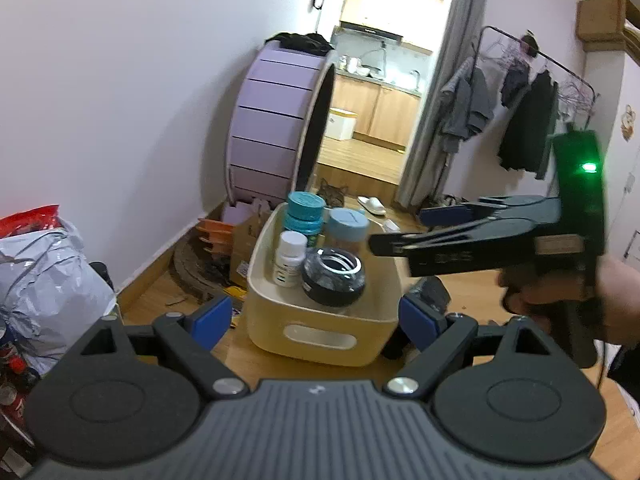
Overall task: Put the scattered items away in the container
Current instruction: 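Move the right gripper to the white pill bottle lying on the table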
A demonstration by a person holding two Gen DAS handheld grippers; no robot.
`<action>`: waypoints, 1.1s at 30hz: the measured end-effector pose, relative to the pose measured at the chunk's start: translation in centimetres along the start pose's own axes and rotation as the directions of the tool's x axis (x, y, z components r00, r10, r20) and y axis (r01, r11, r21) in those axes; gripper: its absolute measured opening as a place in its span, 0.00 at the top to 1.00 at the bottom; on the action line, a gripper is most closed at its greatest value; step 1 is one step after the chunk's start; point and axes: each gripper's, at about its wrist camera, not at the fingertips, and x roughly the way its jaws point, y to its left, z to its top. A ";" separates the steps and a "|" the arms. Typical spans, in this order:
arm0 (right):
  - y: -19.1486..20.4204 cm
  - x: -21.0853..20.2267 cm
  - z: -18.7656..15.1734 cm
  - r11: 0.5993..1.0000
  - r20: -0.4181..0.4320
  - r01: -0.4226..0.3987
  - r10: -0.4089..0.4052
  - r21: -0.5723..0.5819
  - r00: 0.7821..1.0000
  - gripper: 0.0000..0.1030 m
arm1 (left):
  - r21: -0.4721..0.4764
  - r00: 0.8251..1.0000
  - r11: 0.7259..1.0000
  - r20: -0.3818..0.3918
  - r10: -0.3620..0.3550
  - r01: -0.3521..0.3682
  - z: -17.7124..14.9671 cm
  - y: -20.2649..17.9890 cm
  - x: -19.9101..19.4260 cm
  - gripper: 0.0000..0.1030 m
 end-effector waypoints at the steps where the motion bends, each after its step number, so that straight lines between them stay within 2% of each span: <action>1: -0.3 -0.5 -0.3 1.000 0.000 0.001 -0.001 0.013 1.000 0.20 | 0.007 1.000 1.000 -0.004 -0.007 0.007 -0.1 -0.2 0.0 0.13; 6: -1.7 -3.1 -2.9 0.996 -0.021 -0.001 0.003 0.094 1.000 0.19 | 0.069 0.999 0.997 -0.018 -0.038 0.039 -0.6 -1.6 0.0 0.13; 11: -1.1 -4.2 -5.9 0.987 -0.072 -0.012 0.023 0.160 0.997 0.19 | 0.097 0.998 0.993 -0.031 -0.063 0.065 -1.1 -2.7 0.1 0.13; 16: -1.0 -3.8 -8.0 0.964 -0.111 -0.019 0.051 0.266 0.993 0.19 | 0.108 0.997 0.991 -0.030 -0.076 0.079 -1.2 -3.3 0.1 0.13; 20: -0.8 -2.8 -8.6 0.946 -0.160 -0.047 0.104 0.322 0.982 0.22 | 0.113 0.996 0.990 -0.031 -0.082 0.085 -1.2 -3.8 0.2 0.13; 26: 0.0 -1.7 -8.3 0.951 -0.192 -0.039 0.102 0.307 0.976 0.25 | 0.106 0.996 0.990 -0.026 -0.087 0.089 -1.0 -3.7 0.2 0.13; 32: 1.4 -0.9 -8.2 0.978 -0.222 -0.023 0.070 0.206 0.973 0.26 | 0.094 0.996 0.992 -0.024 -0.085 0.087 -0.9 -3.5 0.1 0.13; 33: 1.6 -0.7 -8.2 0.981 -0.228 -0.029 0.074 0.193 0.971 0.33 | 0.096 0.996 0.991 -0.024 -0.086 0.088 -0.9 -3.6 0.1 0.13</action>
